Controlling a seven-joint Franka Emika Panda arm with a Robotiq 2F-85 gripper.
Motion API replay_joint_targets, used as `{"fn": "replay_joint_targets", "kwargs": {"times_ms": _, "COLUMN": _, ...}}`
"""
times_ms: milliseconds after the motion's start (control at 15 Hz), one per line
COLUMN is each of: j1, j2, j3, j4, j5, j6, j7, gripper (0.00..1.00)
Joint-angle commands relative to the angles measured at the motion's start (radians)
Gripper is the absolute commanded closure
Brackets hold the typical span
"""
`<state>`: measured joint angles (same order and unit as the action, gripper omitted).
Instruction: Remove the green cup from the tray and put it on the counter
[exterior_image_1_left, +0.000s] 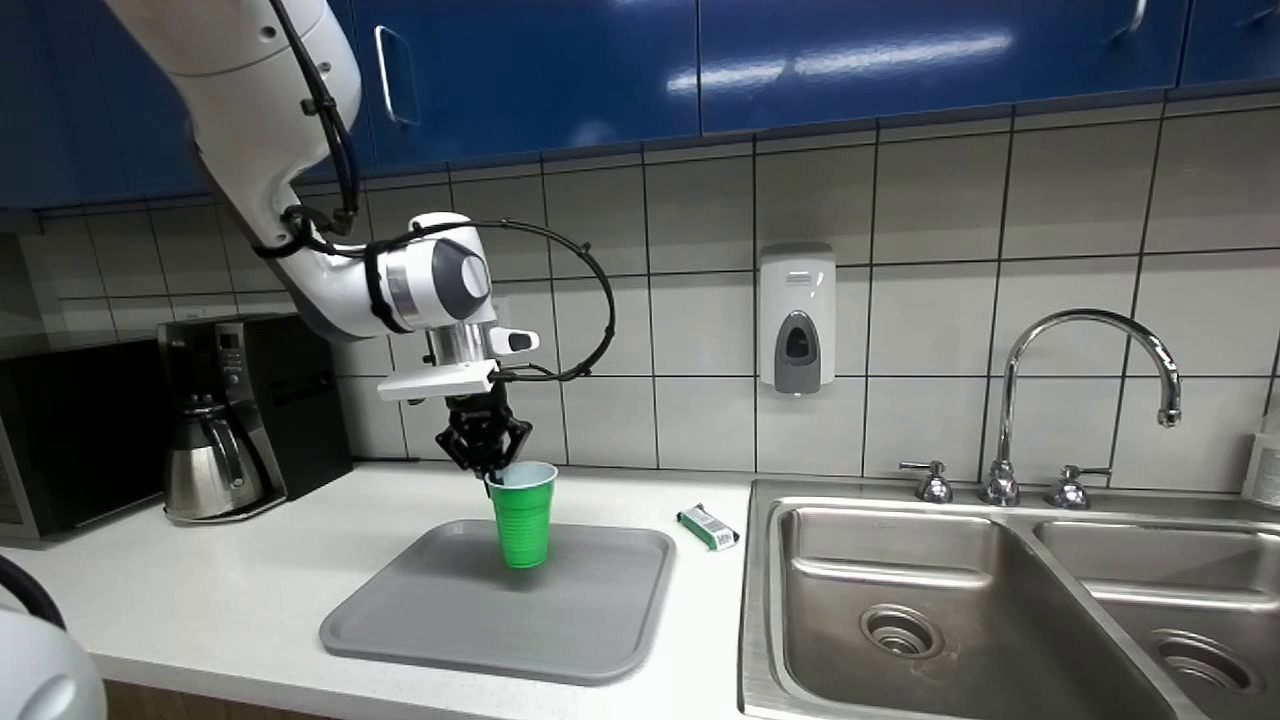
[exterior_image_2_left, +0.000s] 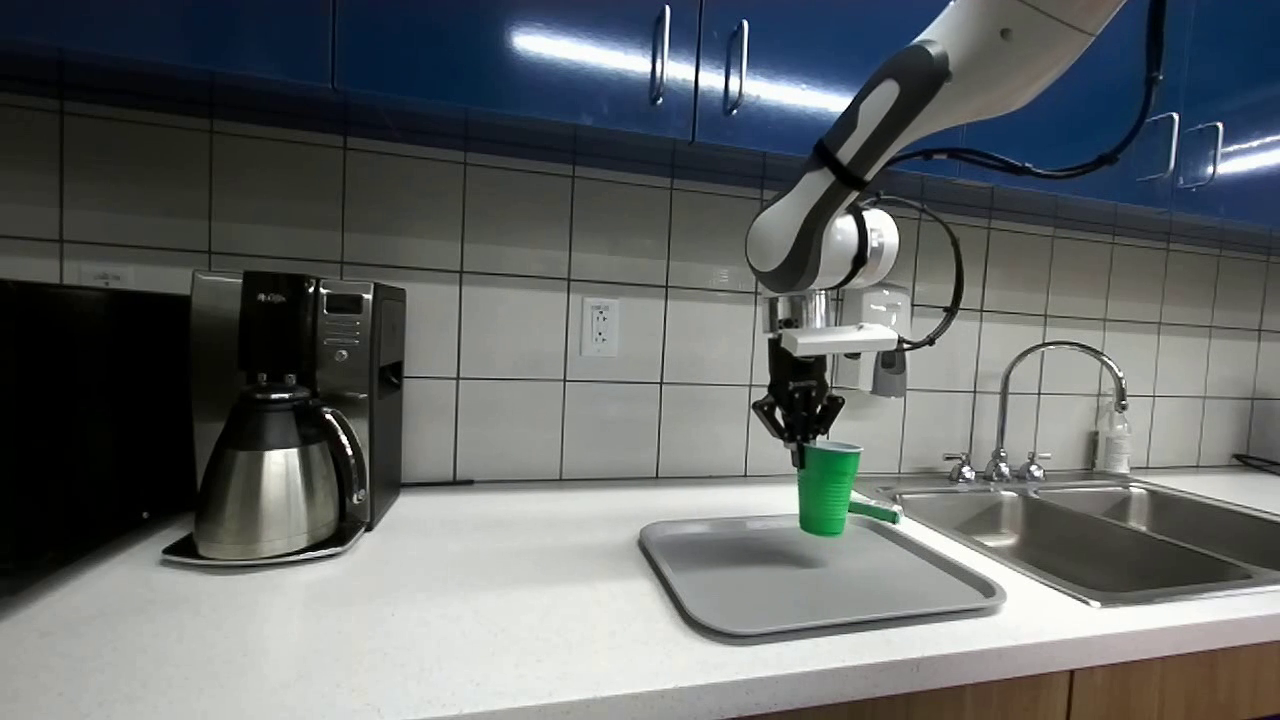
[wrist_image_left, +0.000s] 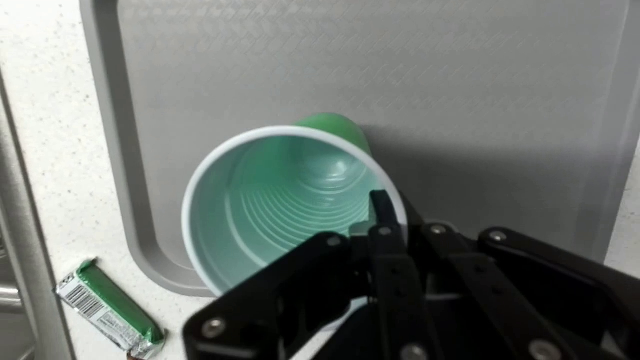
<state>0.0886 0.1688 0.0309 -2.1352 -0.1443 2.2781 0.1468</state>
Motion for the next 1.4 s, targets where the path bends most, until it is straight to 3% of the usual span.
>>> {"fn": "replay_joint_targets", "kwargs": {"times_ms": 0, "j1": 0.020, "j2": -0.053, "j3": 0.003, "j4": -0.012, "j5": -0.060, "j6": -0.023, "j7": 0.074, "gripper": 0.99}}
{"fn": "replay_joint_targets", "kwargs": {"times_ms": 733, "j1": 0.015, "j2": -0.001, "j3": -0.005, "j4": 0.074, "j5": -0.086, "j6": 0.010, "j7": 0.068, "gripper": 0.99}}
{"fn": "replay_joint_targets", "kwargs": {"times_ms": 1333, "j1": 0.018, "j2": 0.142, "j3": -0.025, "j4": 0.205, "j5": -0.084, "j6": 0.036, "j7": 0.057, "gripper": 0.99}}
